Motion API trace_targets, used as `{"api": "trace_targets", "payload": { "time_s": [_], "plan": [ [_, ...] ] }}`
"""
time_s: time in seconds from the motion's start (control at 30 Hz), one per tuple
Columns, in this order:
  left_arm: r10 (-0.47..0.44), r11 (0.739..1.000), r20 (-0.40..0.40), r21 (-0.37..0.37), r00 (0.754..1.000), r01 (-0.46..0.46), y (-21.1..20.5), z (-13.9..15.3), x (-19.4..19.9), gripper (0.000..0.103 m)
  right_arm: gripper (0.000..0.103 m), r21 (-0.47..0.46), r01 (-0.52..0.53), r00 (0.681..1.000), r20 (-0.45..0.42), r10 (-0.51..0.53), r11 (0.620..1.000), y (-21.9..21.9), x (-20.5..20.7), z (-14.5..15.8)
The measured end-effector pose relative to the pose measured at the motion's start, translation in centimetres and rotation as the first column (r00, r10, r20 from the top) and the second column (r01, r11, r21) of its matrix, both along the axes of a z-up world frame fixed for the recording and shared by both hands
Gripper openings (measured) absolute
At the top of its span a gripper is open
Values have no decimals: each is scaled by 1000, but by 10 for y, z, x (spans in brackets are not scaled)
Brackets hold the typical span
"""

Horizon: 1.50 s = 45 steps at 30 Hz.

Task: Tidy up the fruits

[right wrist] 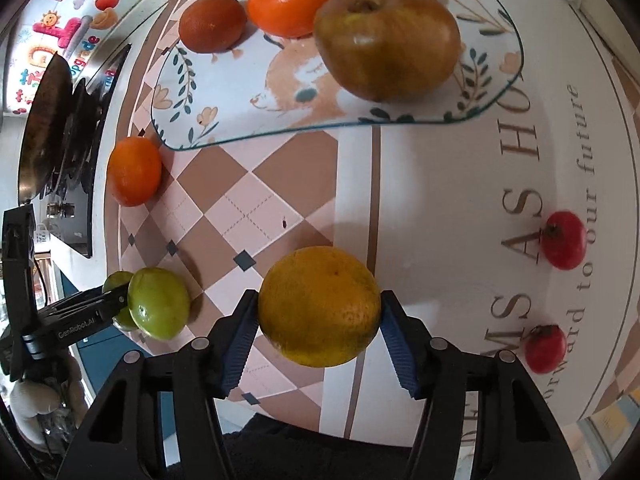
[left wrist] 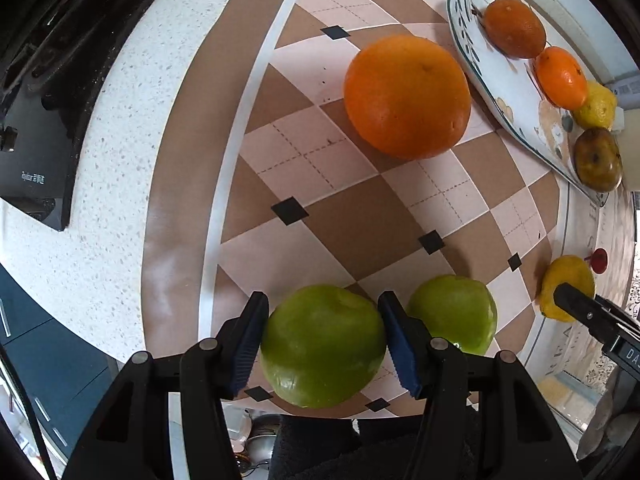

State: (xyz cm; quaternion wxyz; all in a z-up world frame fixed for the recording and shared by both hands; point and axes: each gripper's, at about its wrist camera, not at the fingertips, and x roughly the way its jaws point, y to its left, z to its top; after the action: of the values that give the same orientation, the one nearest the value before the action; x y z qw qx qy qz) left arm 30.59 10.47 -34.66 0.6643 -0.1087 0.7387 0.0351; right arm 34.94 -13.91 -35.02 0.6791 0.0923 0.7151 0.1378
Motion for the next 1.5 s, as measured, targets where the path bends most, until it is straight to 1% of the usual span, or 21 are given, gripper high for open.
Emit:
{"api": "trace_targets", "payload": {
  "time_s": [0.1,0.2,0.33,0.43,0.5,0.57,0.6,0.67,0.7,0.73,0.77,0.8,0.87,0.93,1.03,1.13,1.23,1.33,1.4,1.43,1.5],
  "plan": [
    [-4,1000,19,5,1000,4,2,6,0,54,62,-10,-19,1000,12,20,1000,3,-2,2],
    [10,1000,48,0,999,-10,4,24,1,54,62,21,-6,1000,17,5,1000,3,-4,9],
    [31,999,123,-34,992,-27,3,64,10,53,62,83,31,998,52,-36,996,-5,3,33],
    [23,998,183,-68,983,-10,-10,95,24,51,62,128,66,992,96,-78,990,-14,16,58],
    [6,994,218,-105,976,17,-25,115,40,35,62,155,95,985,126,-115,983,-26,26,75],
    [-17,992,238,-116,971,45,-37,125,58,35,62,163,126,974,166,-153,979,-44,40,93],
    [-33,993,257,-100,966,61,-47,127,71,35,62,153,140,968,188,-168,978,-51,47,99],
    [-46,994,273,-88,961,72,-61,122,89,35,62,110,163,956,227,-185,980,-67,62,106],
    [-43,992,251,-108,967,72,-64,115,97,36,62,97,179,953,232,-197,979,-76,68,105],
    [-18,990,234,-133,972,50,-62,109,100,36,62,83,186,952,230,-200,979,-85,73,101],
    [-9,989,231,-144,973,43,-63,106,102,38,62,74,202,952,220,-213,977,-93,77,96],
    [-16,987,222,-154,975,51,-65,101,99,38,62,75,217,951,208,-228,973,-101,78,91],
    [-20,988,190,-144,982,48,-71,94,92,38,62,92,250,946,188,-263,964,-118,79,77],
    [-27,987,143,-154,989,49,-78,81,83,38,62,105,285,937,178,-300,953,-133,75,63],
    [-54,984,85,-166,995,68,-93,69,72,38,62,148,324,930,130,-343,934,-155,71,47],
    [-58,984,101,-161,993,74,-103,73,66,38,62,154,310,937,114,-329,938,-169,68,41],
    [-35,986,115,-157,993,53,-102,78,63,39,62,154,276,947,124,-296,949,-176,74,46],
    [-2,996,130,-84,992,13,-90,84,52,43,62,142,211,960,156,-232,967,-170,82,58],
    [52,997,114,-59,992,-46,-75,81,41,53,62,160,183,965,161,-208,970,-162,89,66],
    [65,996,99,-61,993,-59,-71,77,37,54,62,172,164,966,172,-193,971,-157,93,70],
    [90,994,24,-58,996,-88,-66,58,29,54,62,184,145,968,178,-178,972,-148,100,74]
  ]
}}
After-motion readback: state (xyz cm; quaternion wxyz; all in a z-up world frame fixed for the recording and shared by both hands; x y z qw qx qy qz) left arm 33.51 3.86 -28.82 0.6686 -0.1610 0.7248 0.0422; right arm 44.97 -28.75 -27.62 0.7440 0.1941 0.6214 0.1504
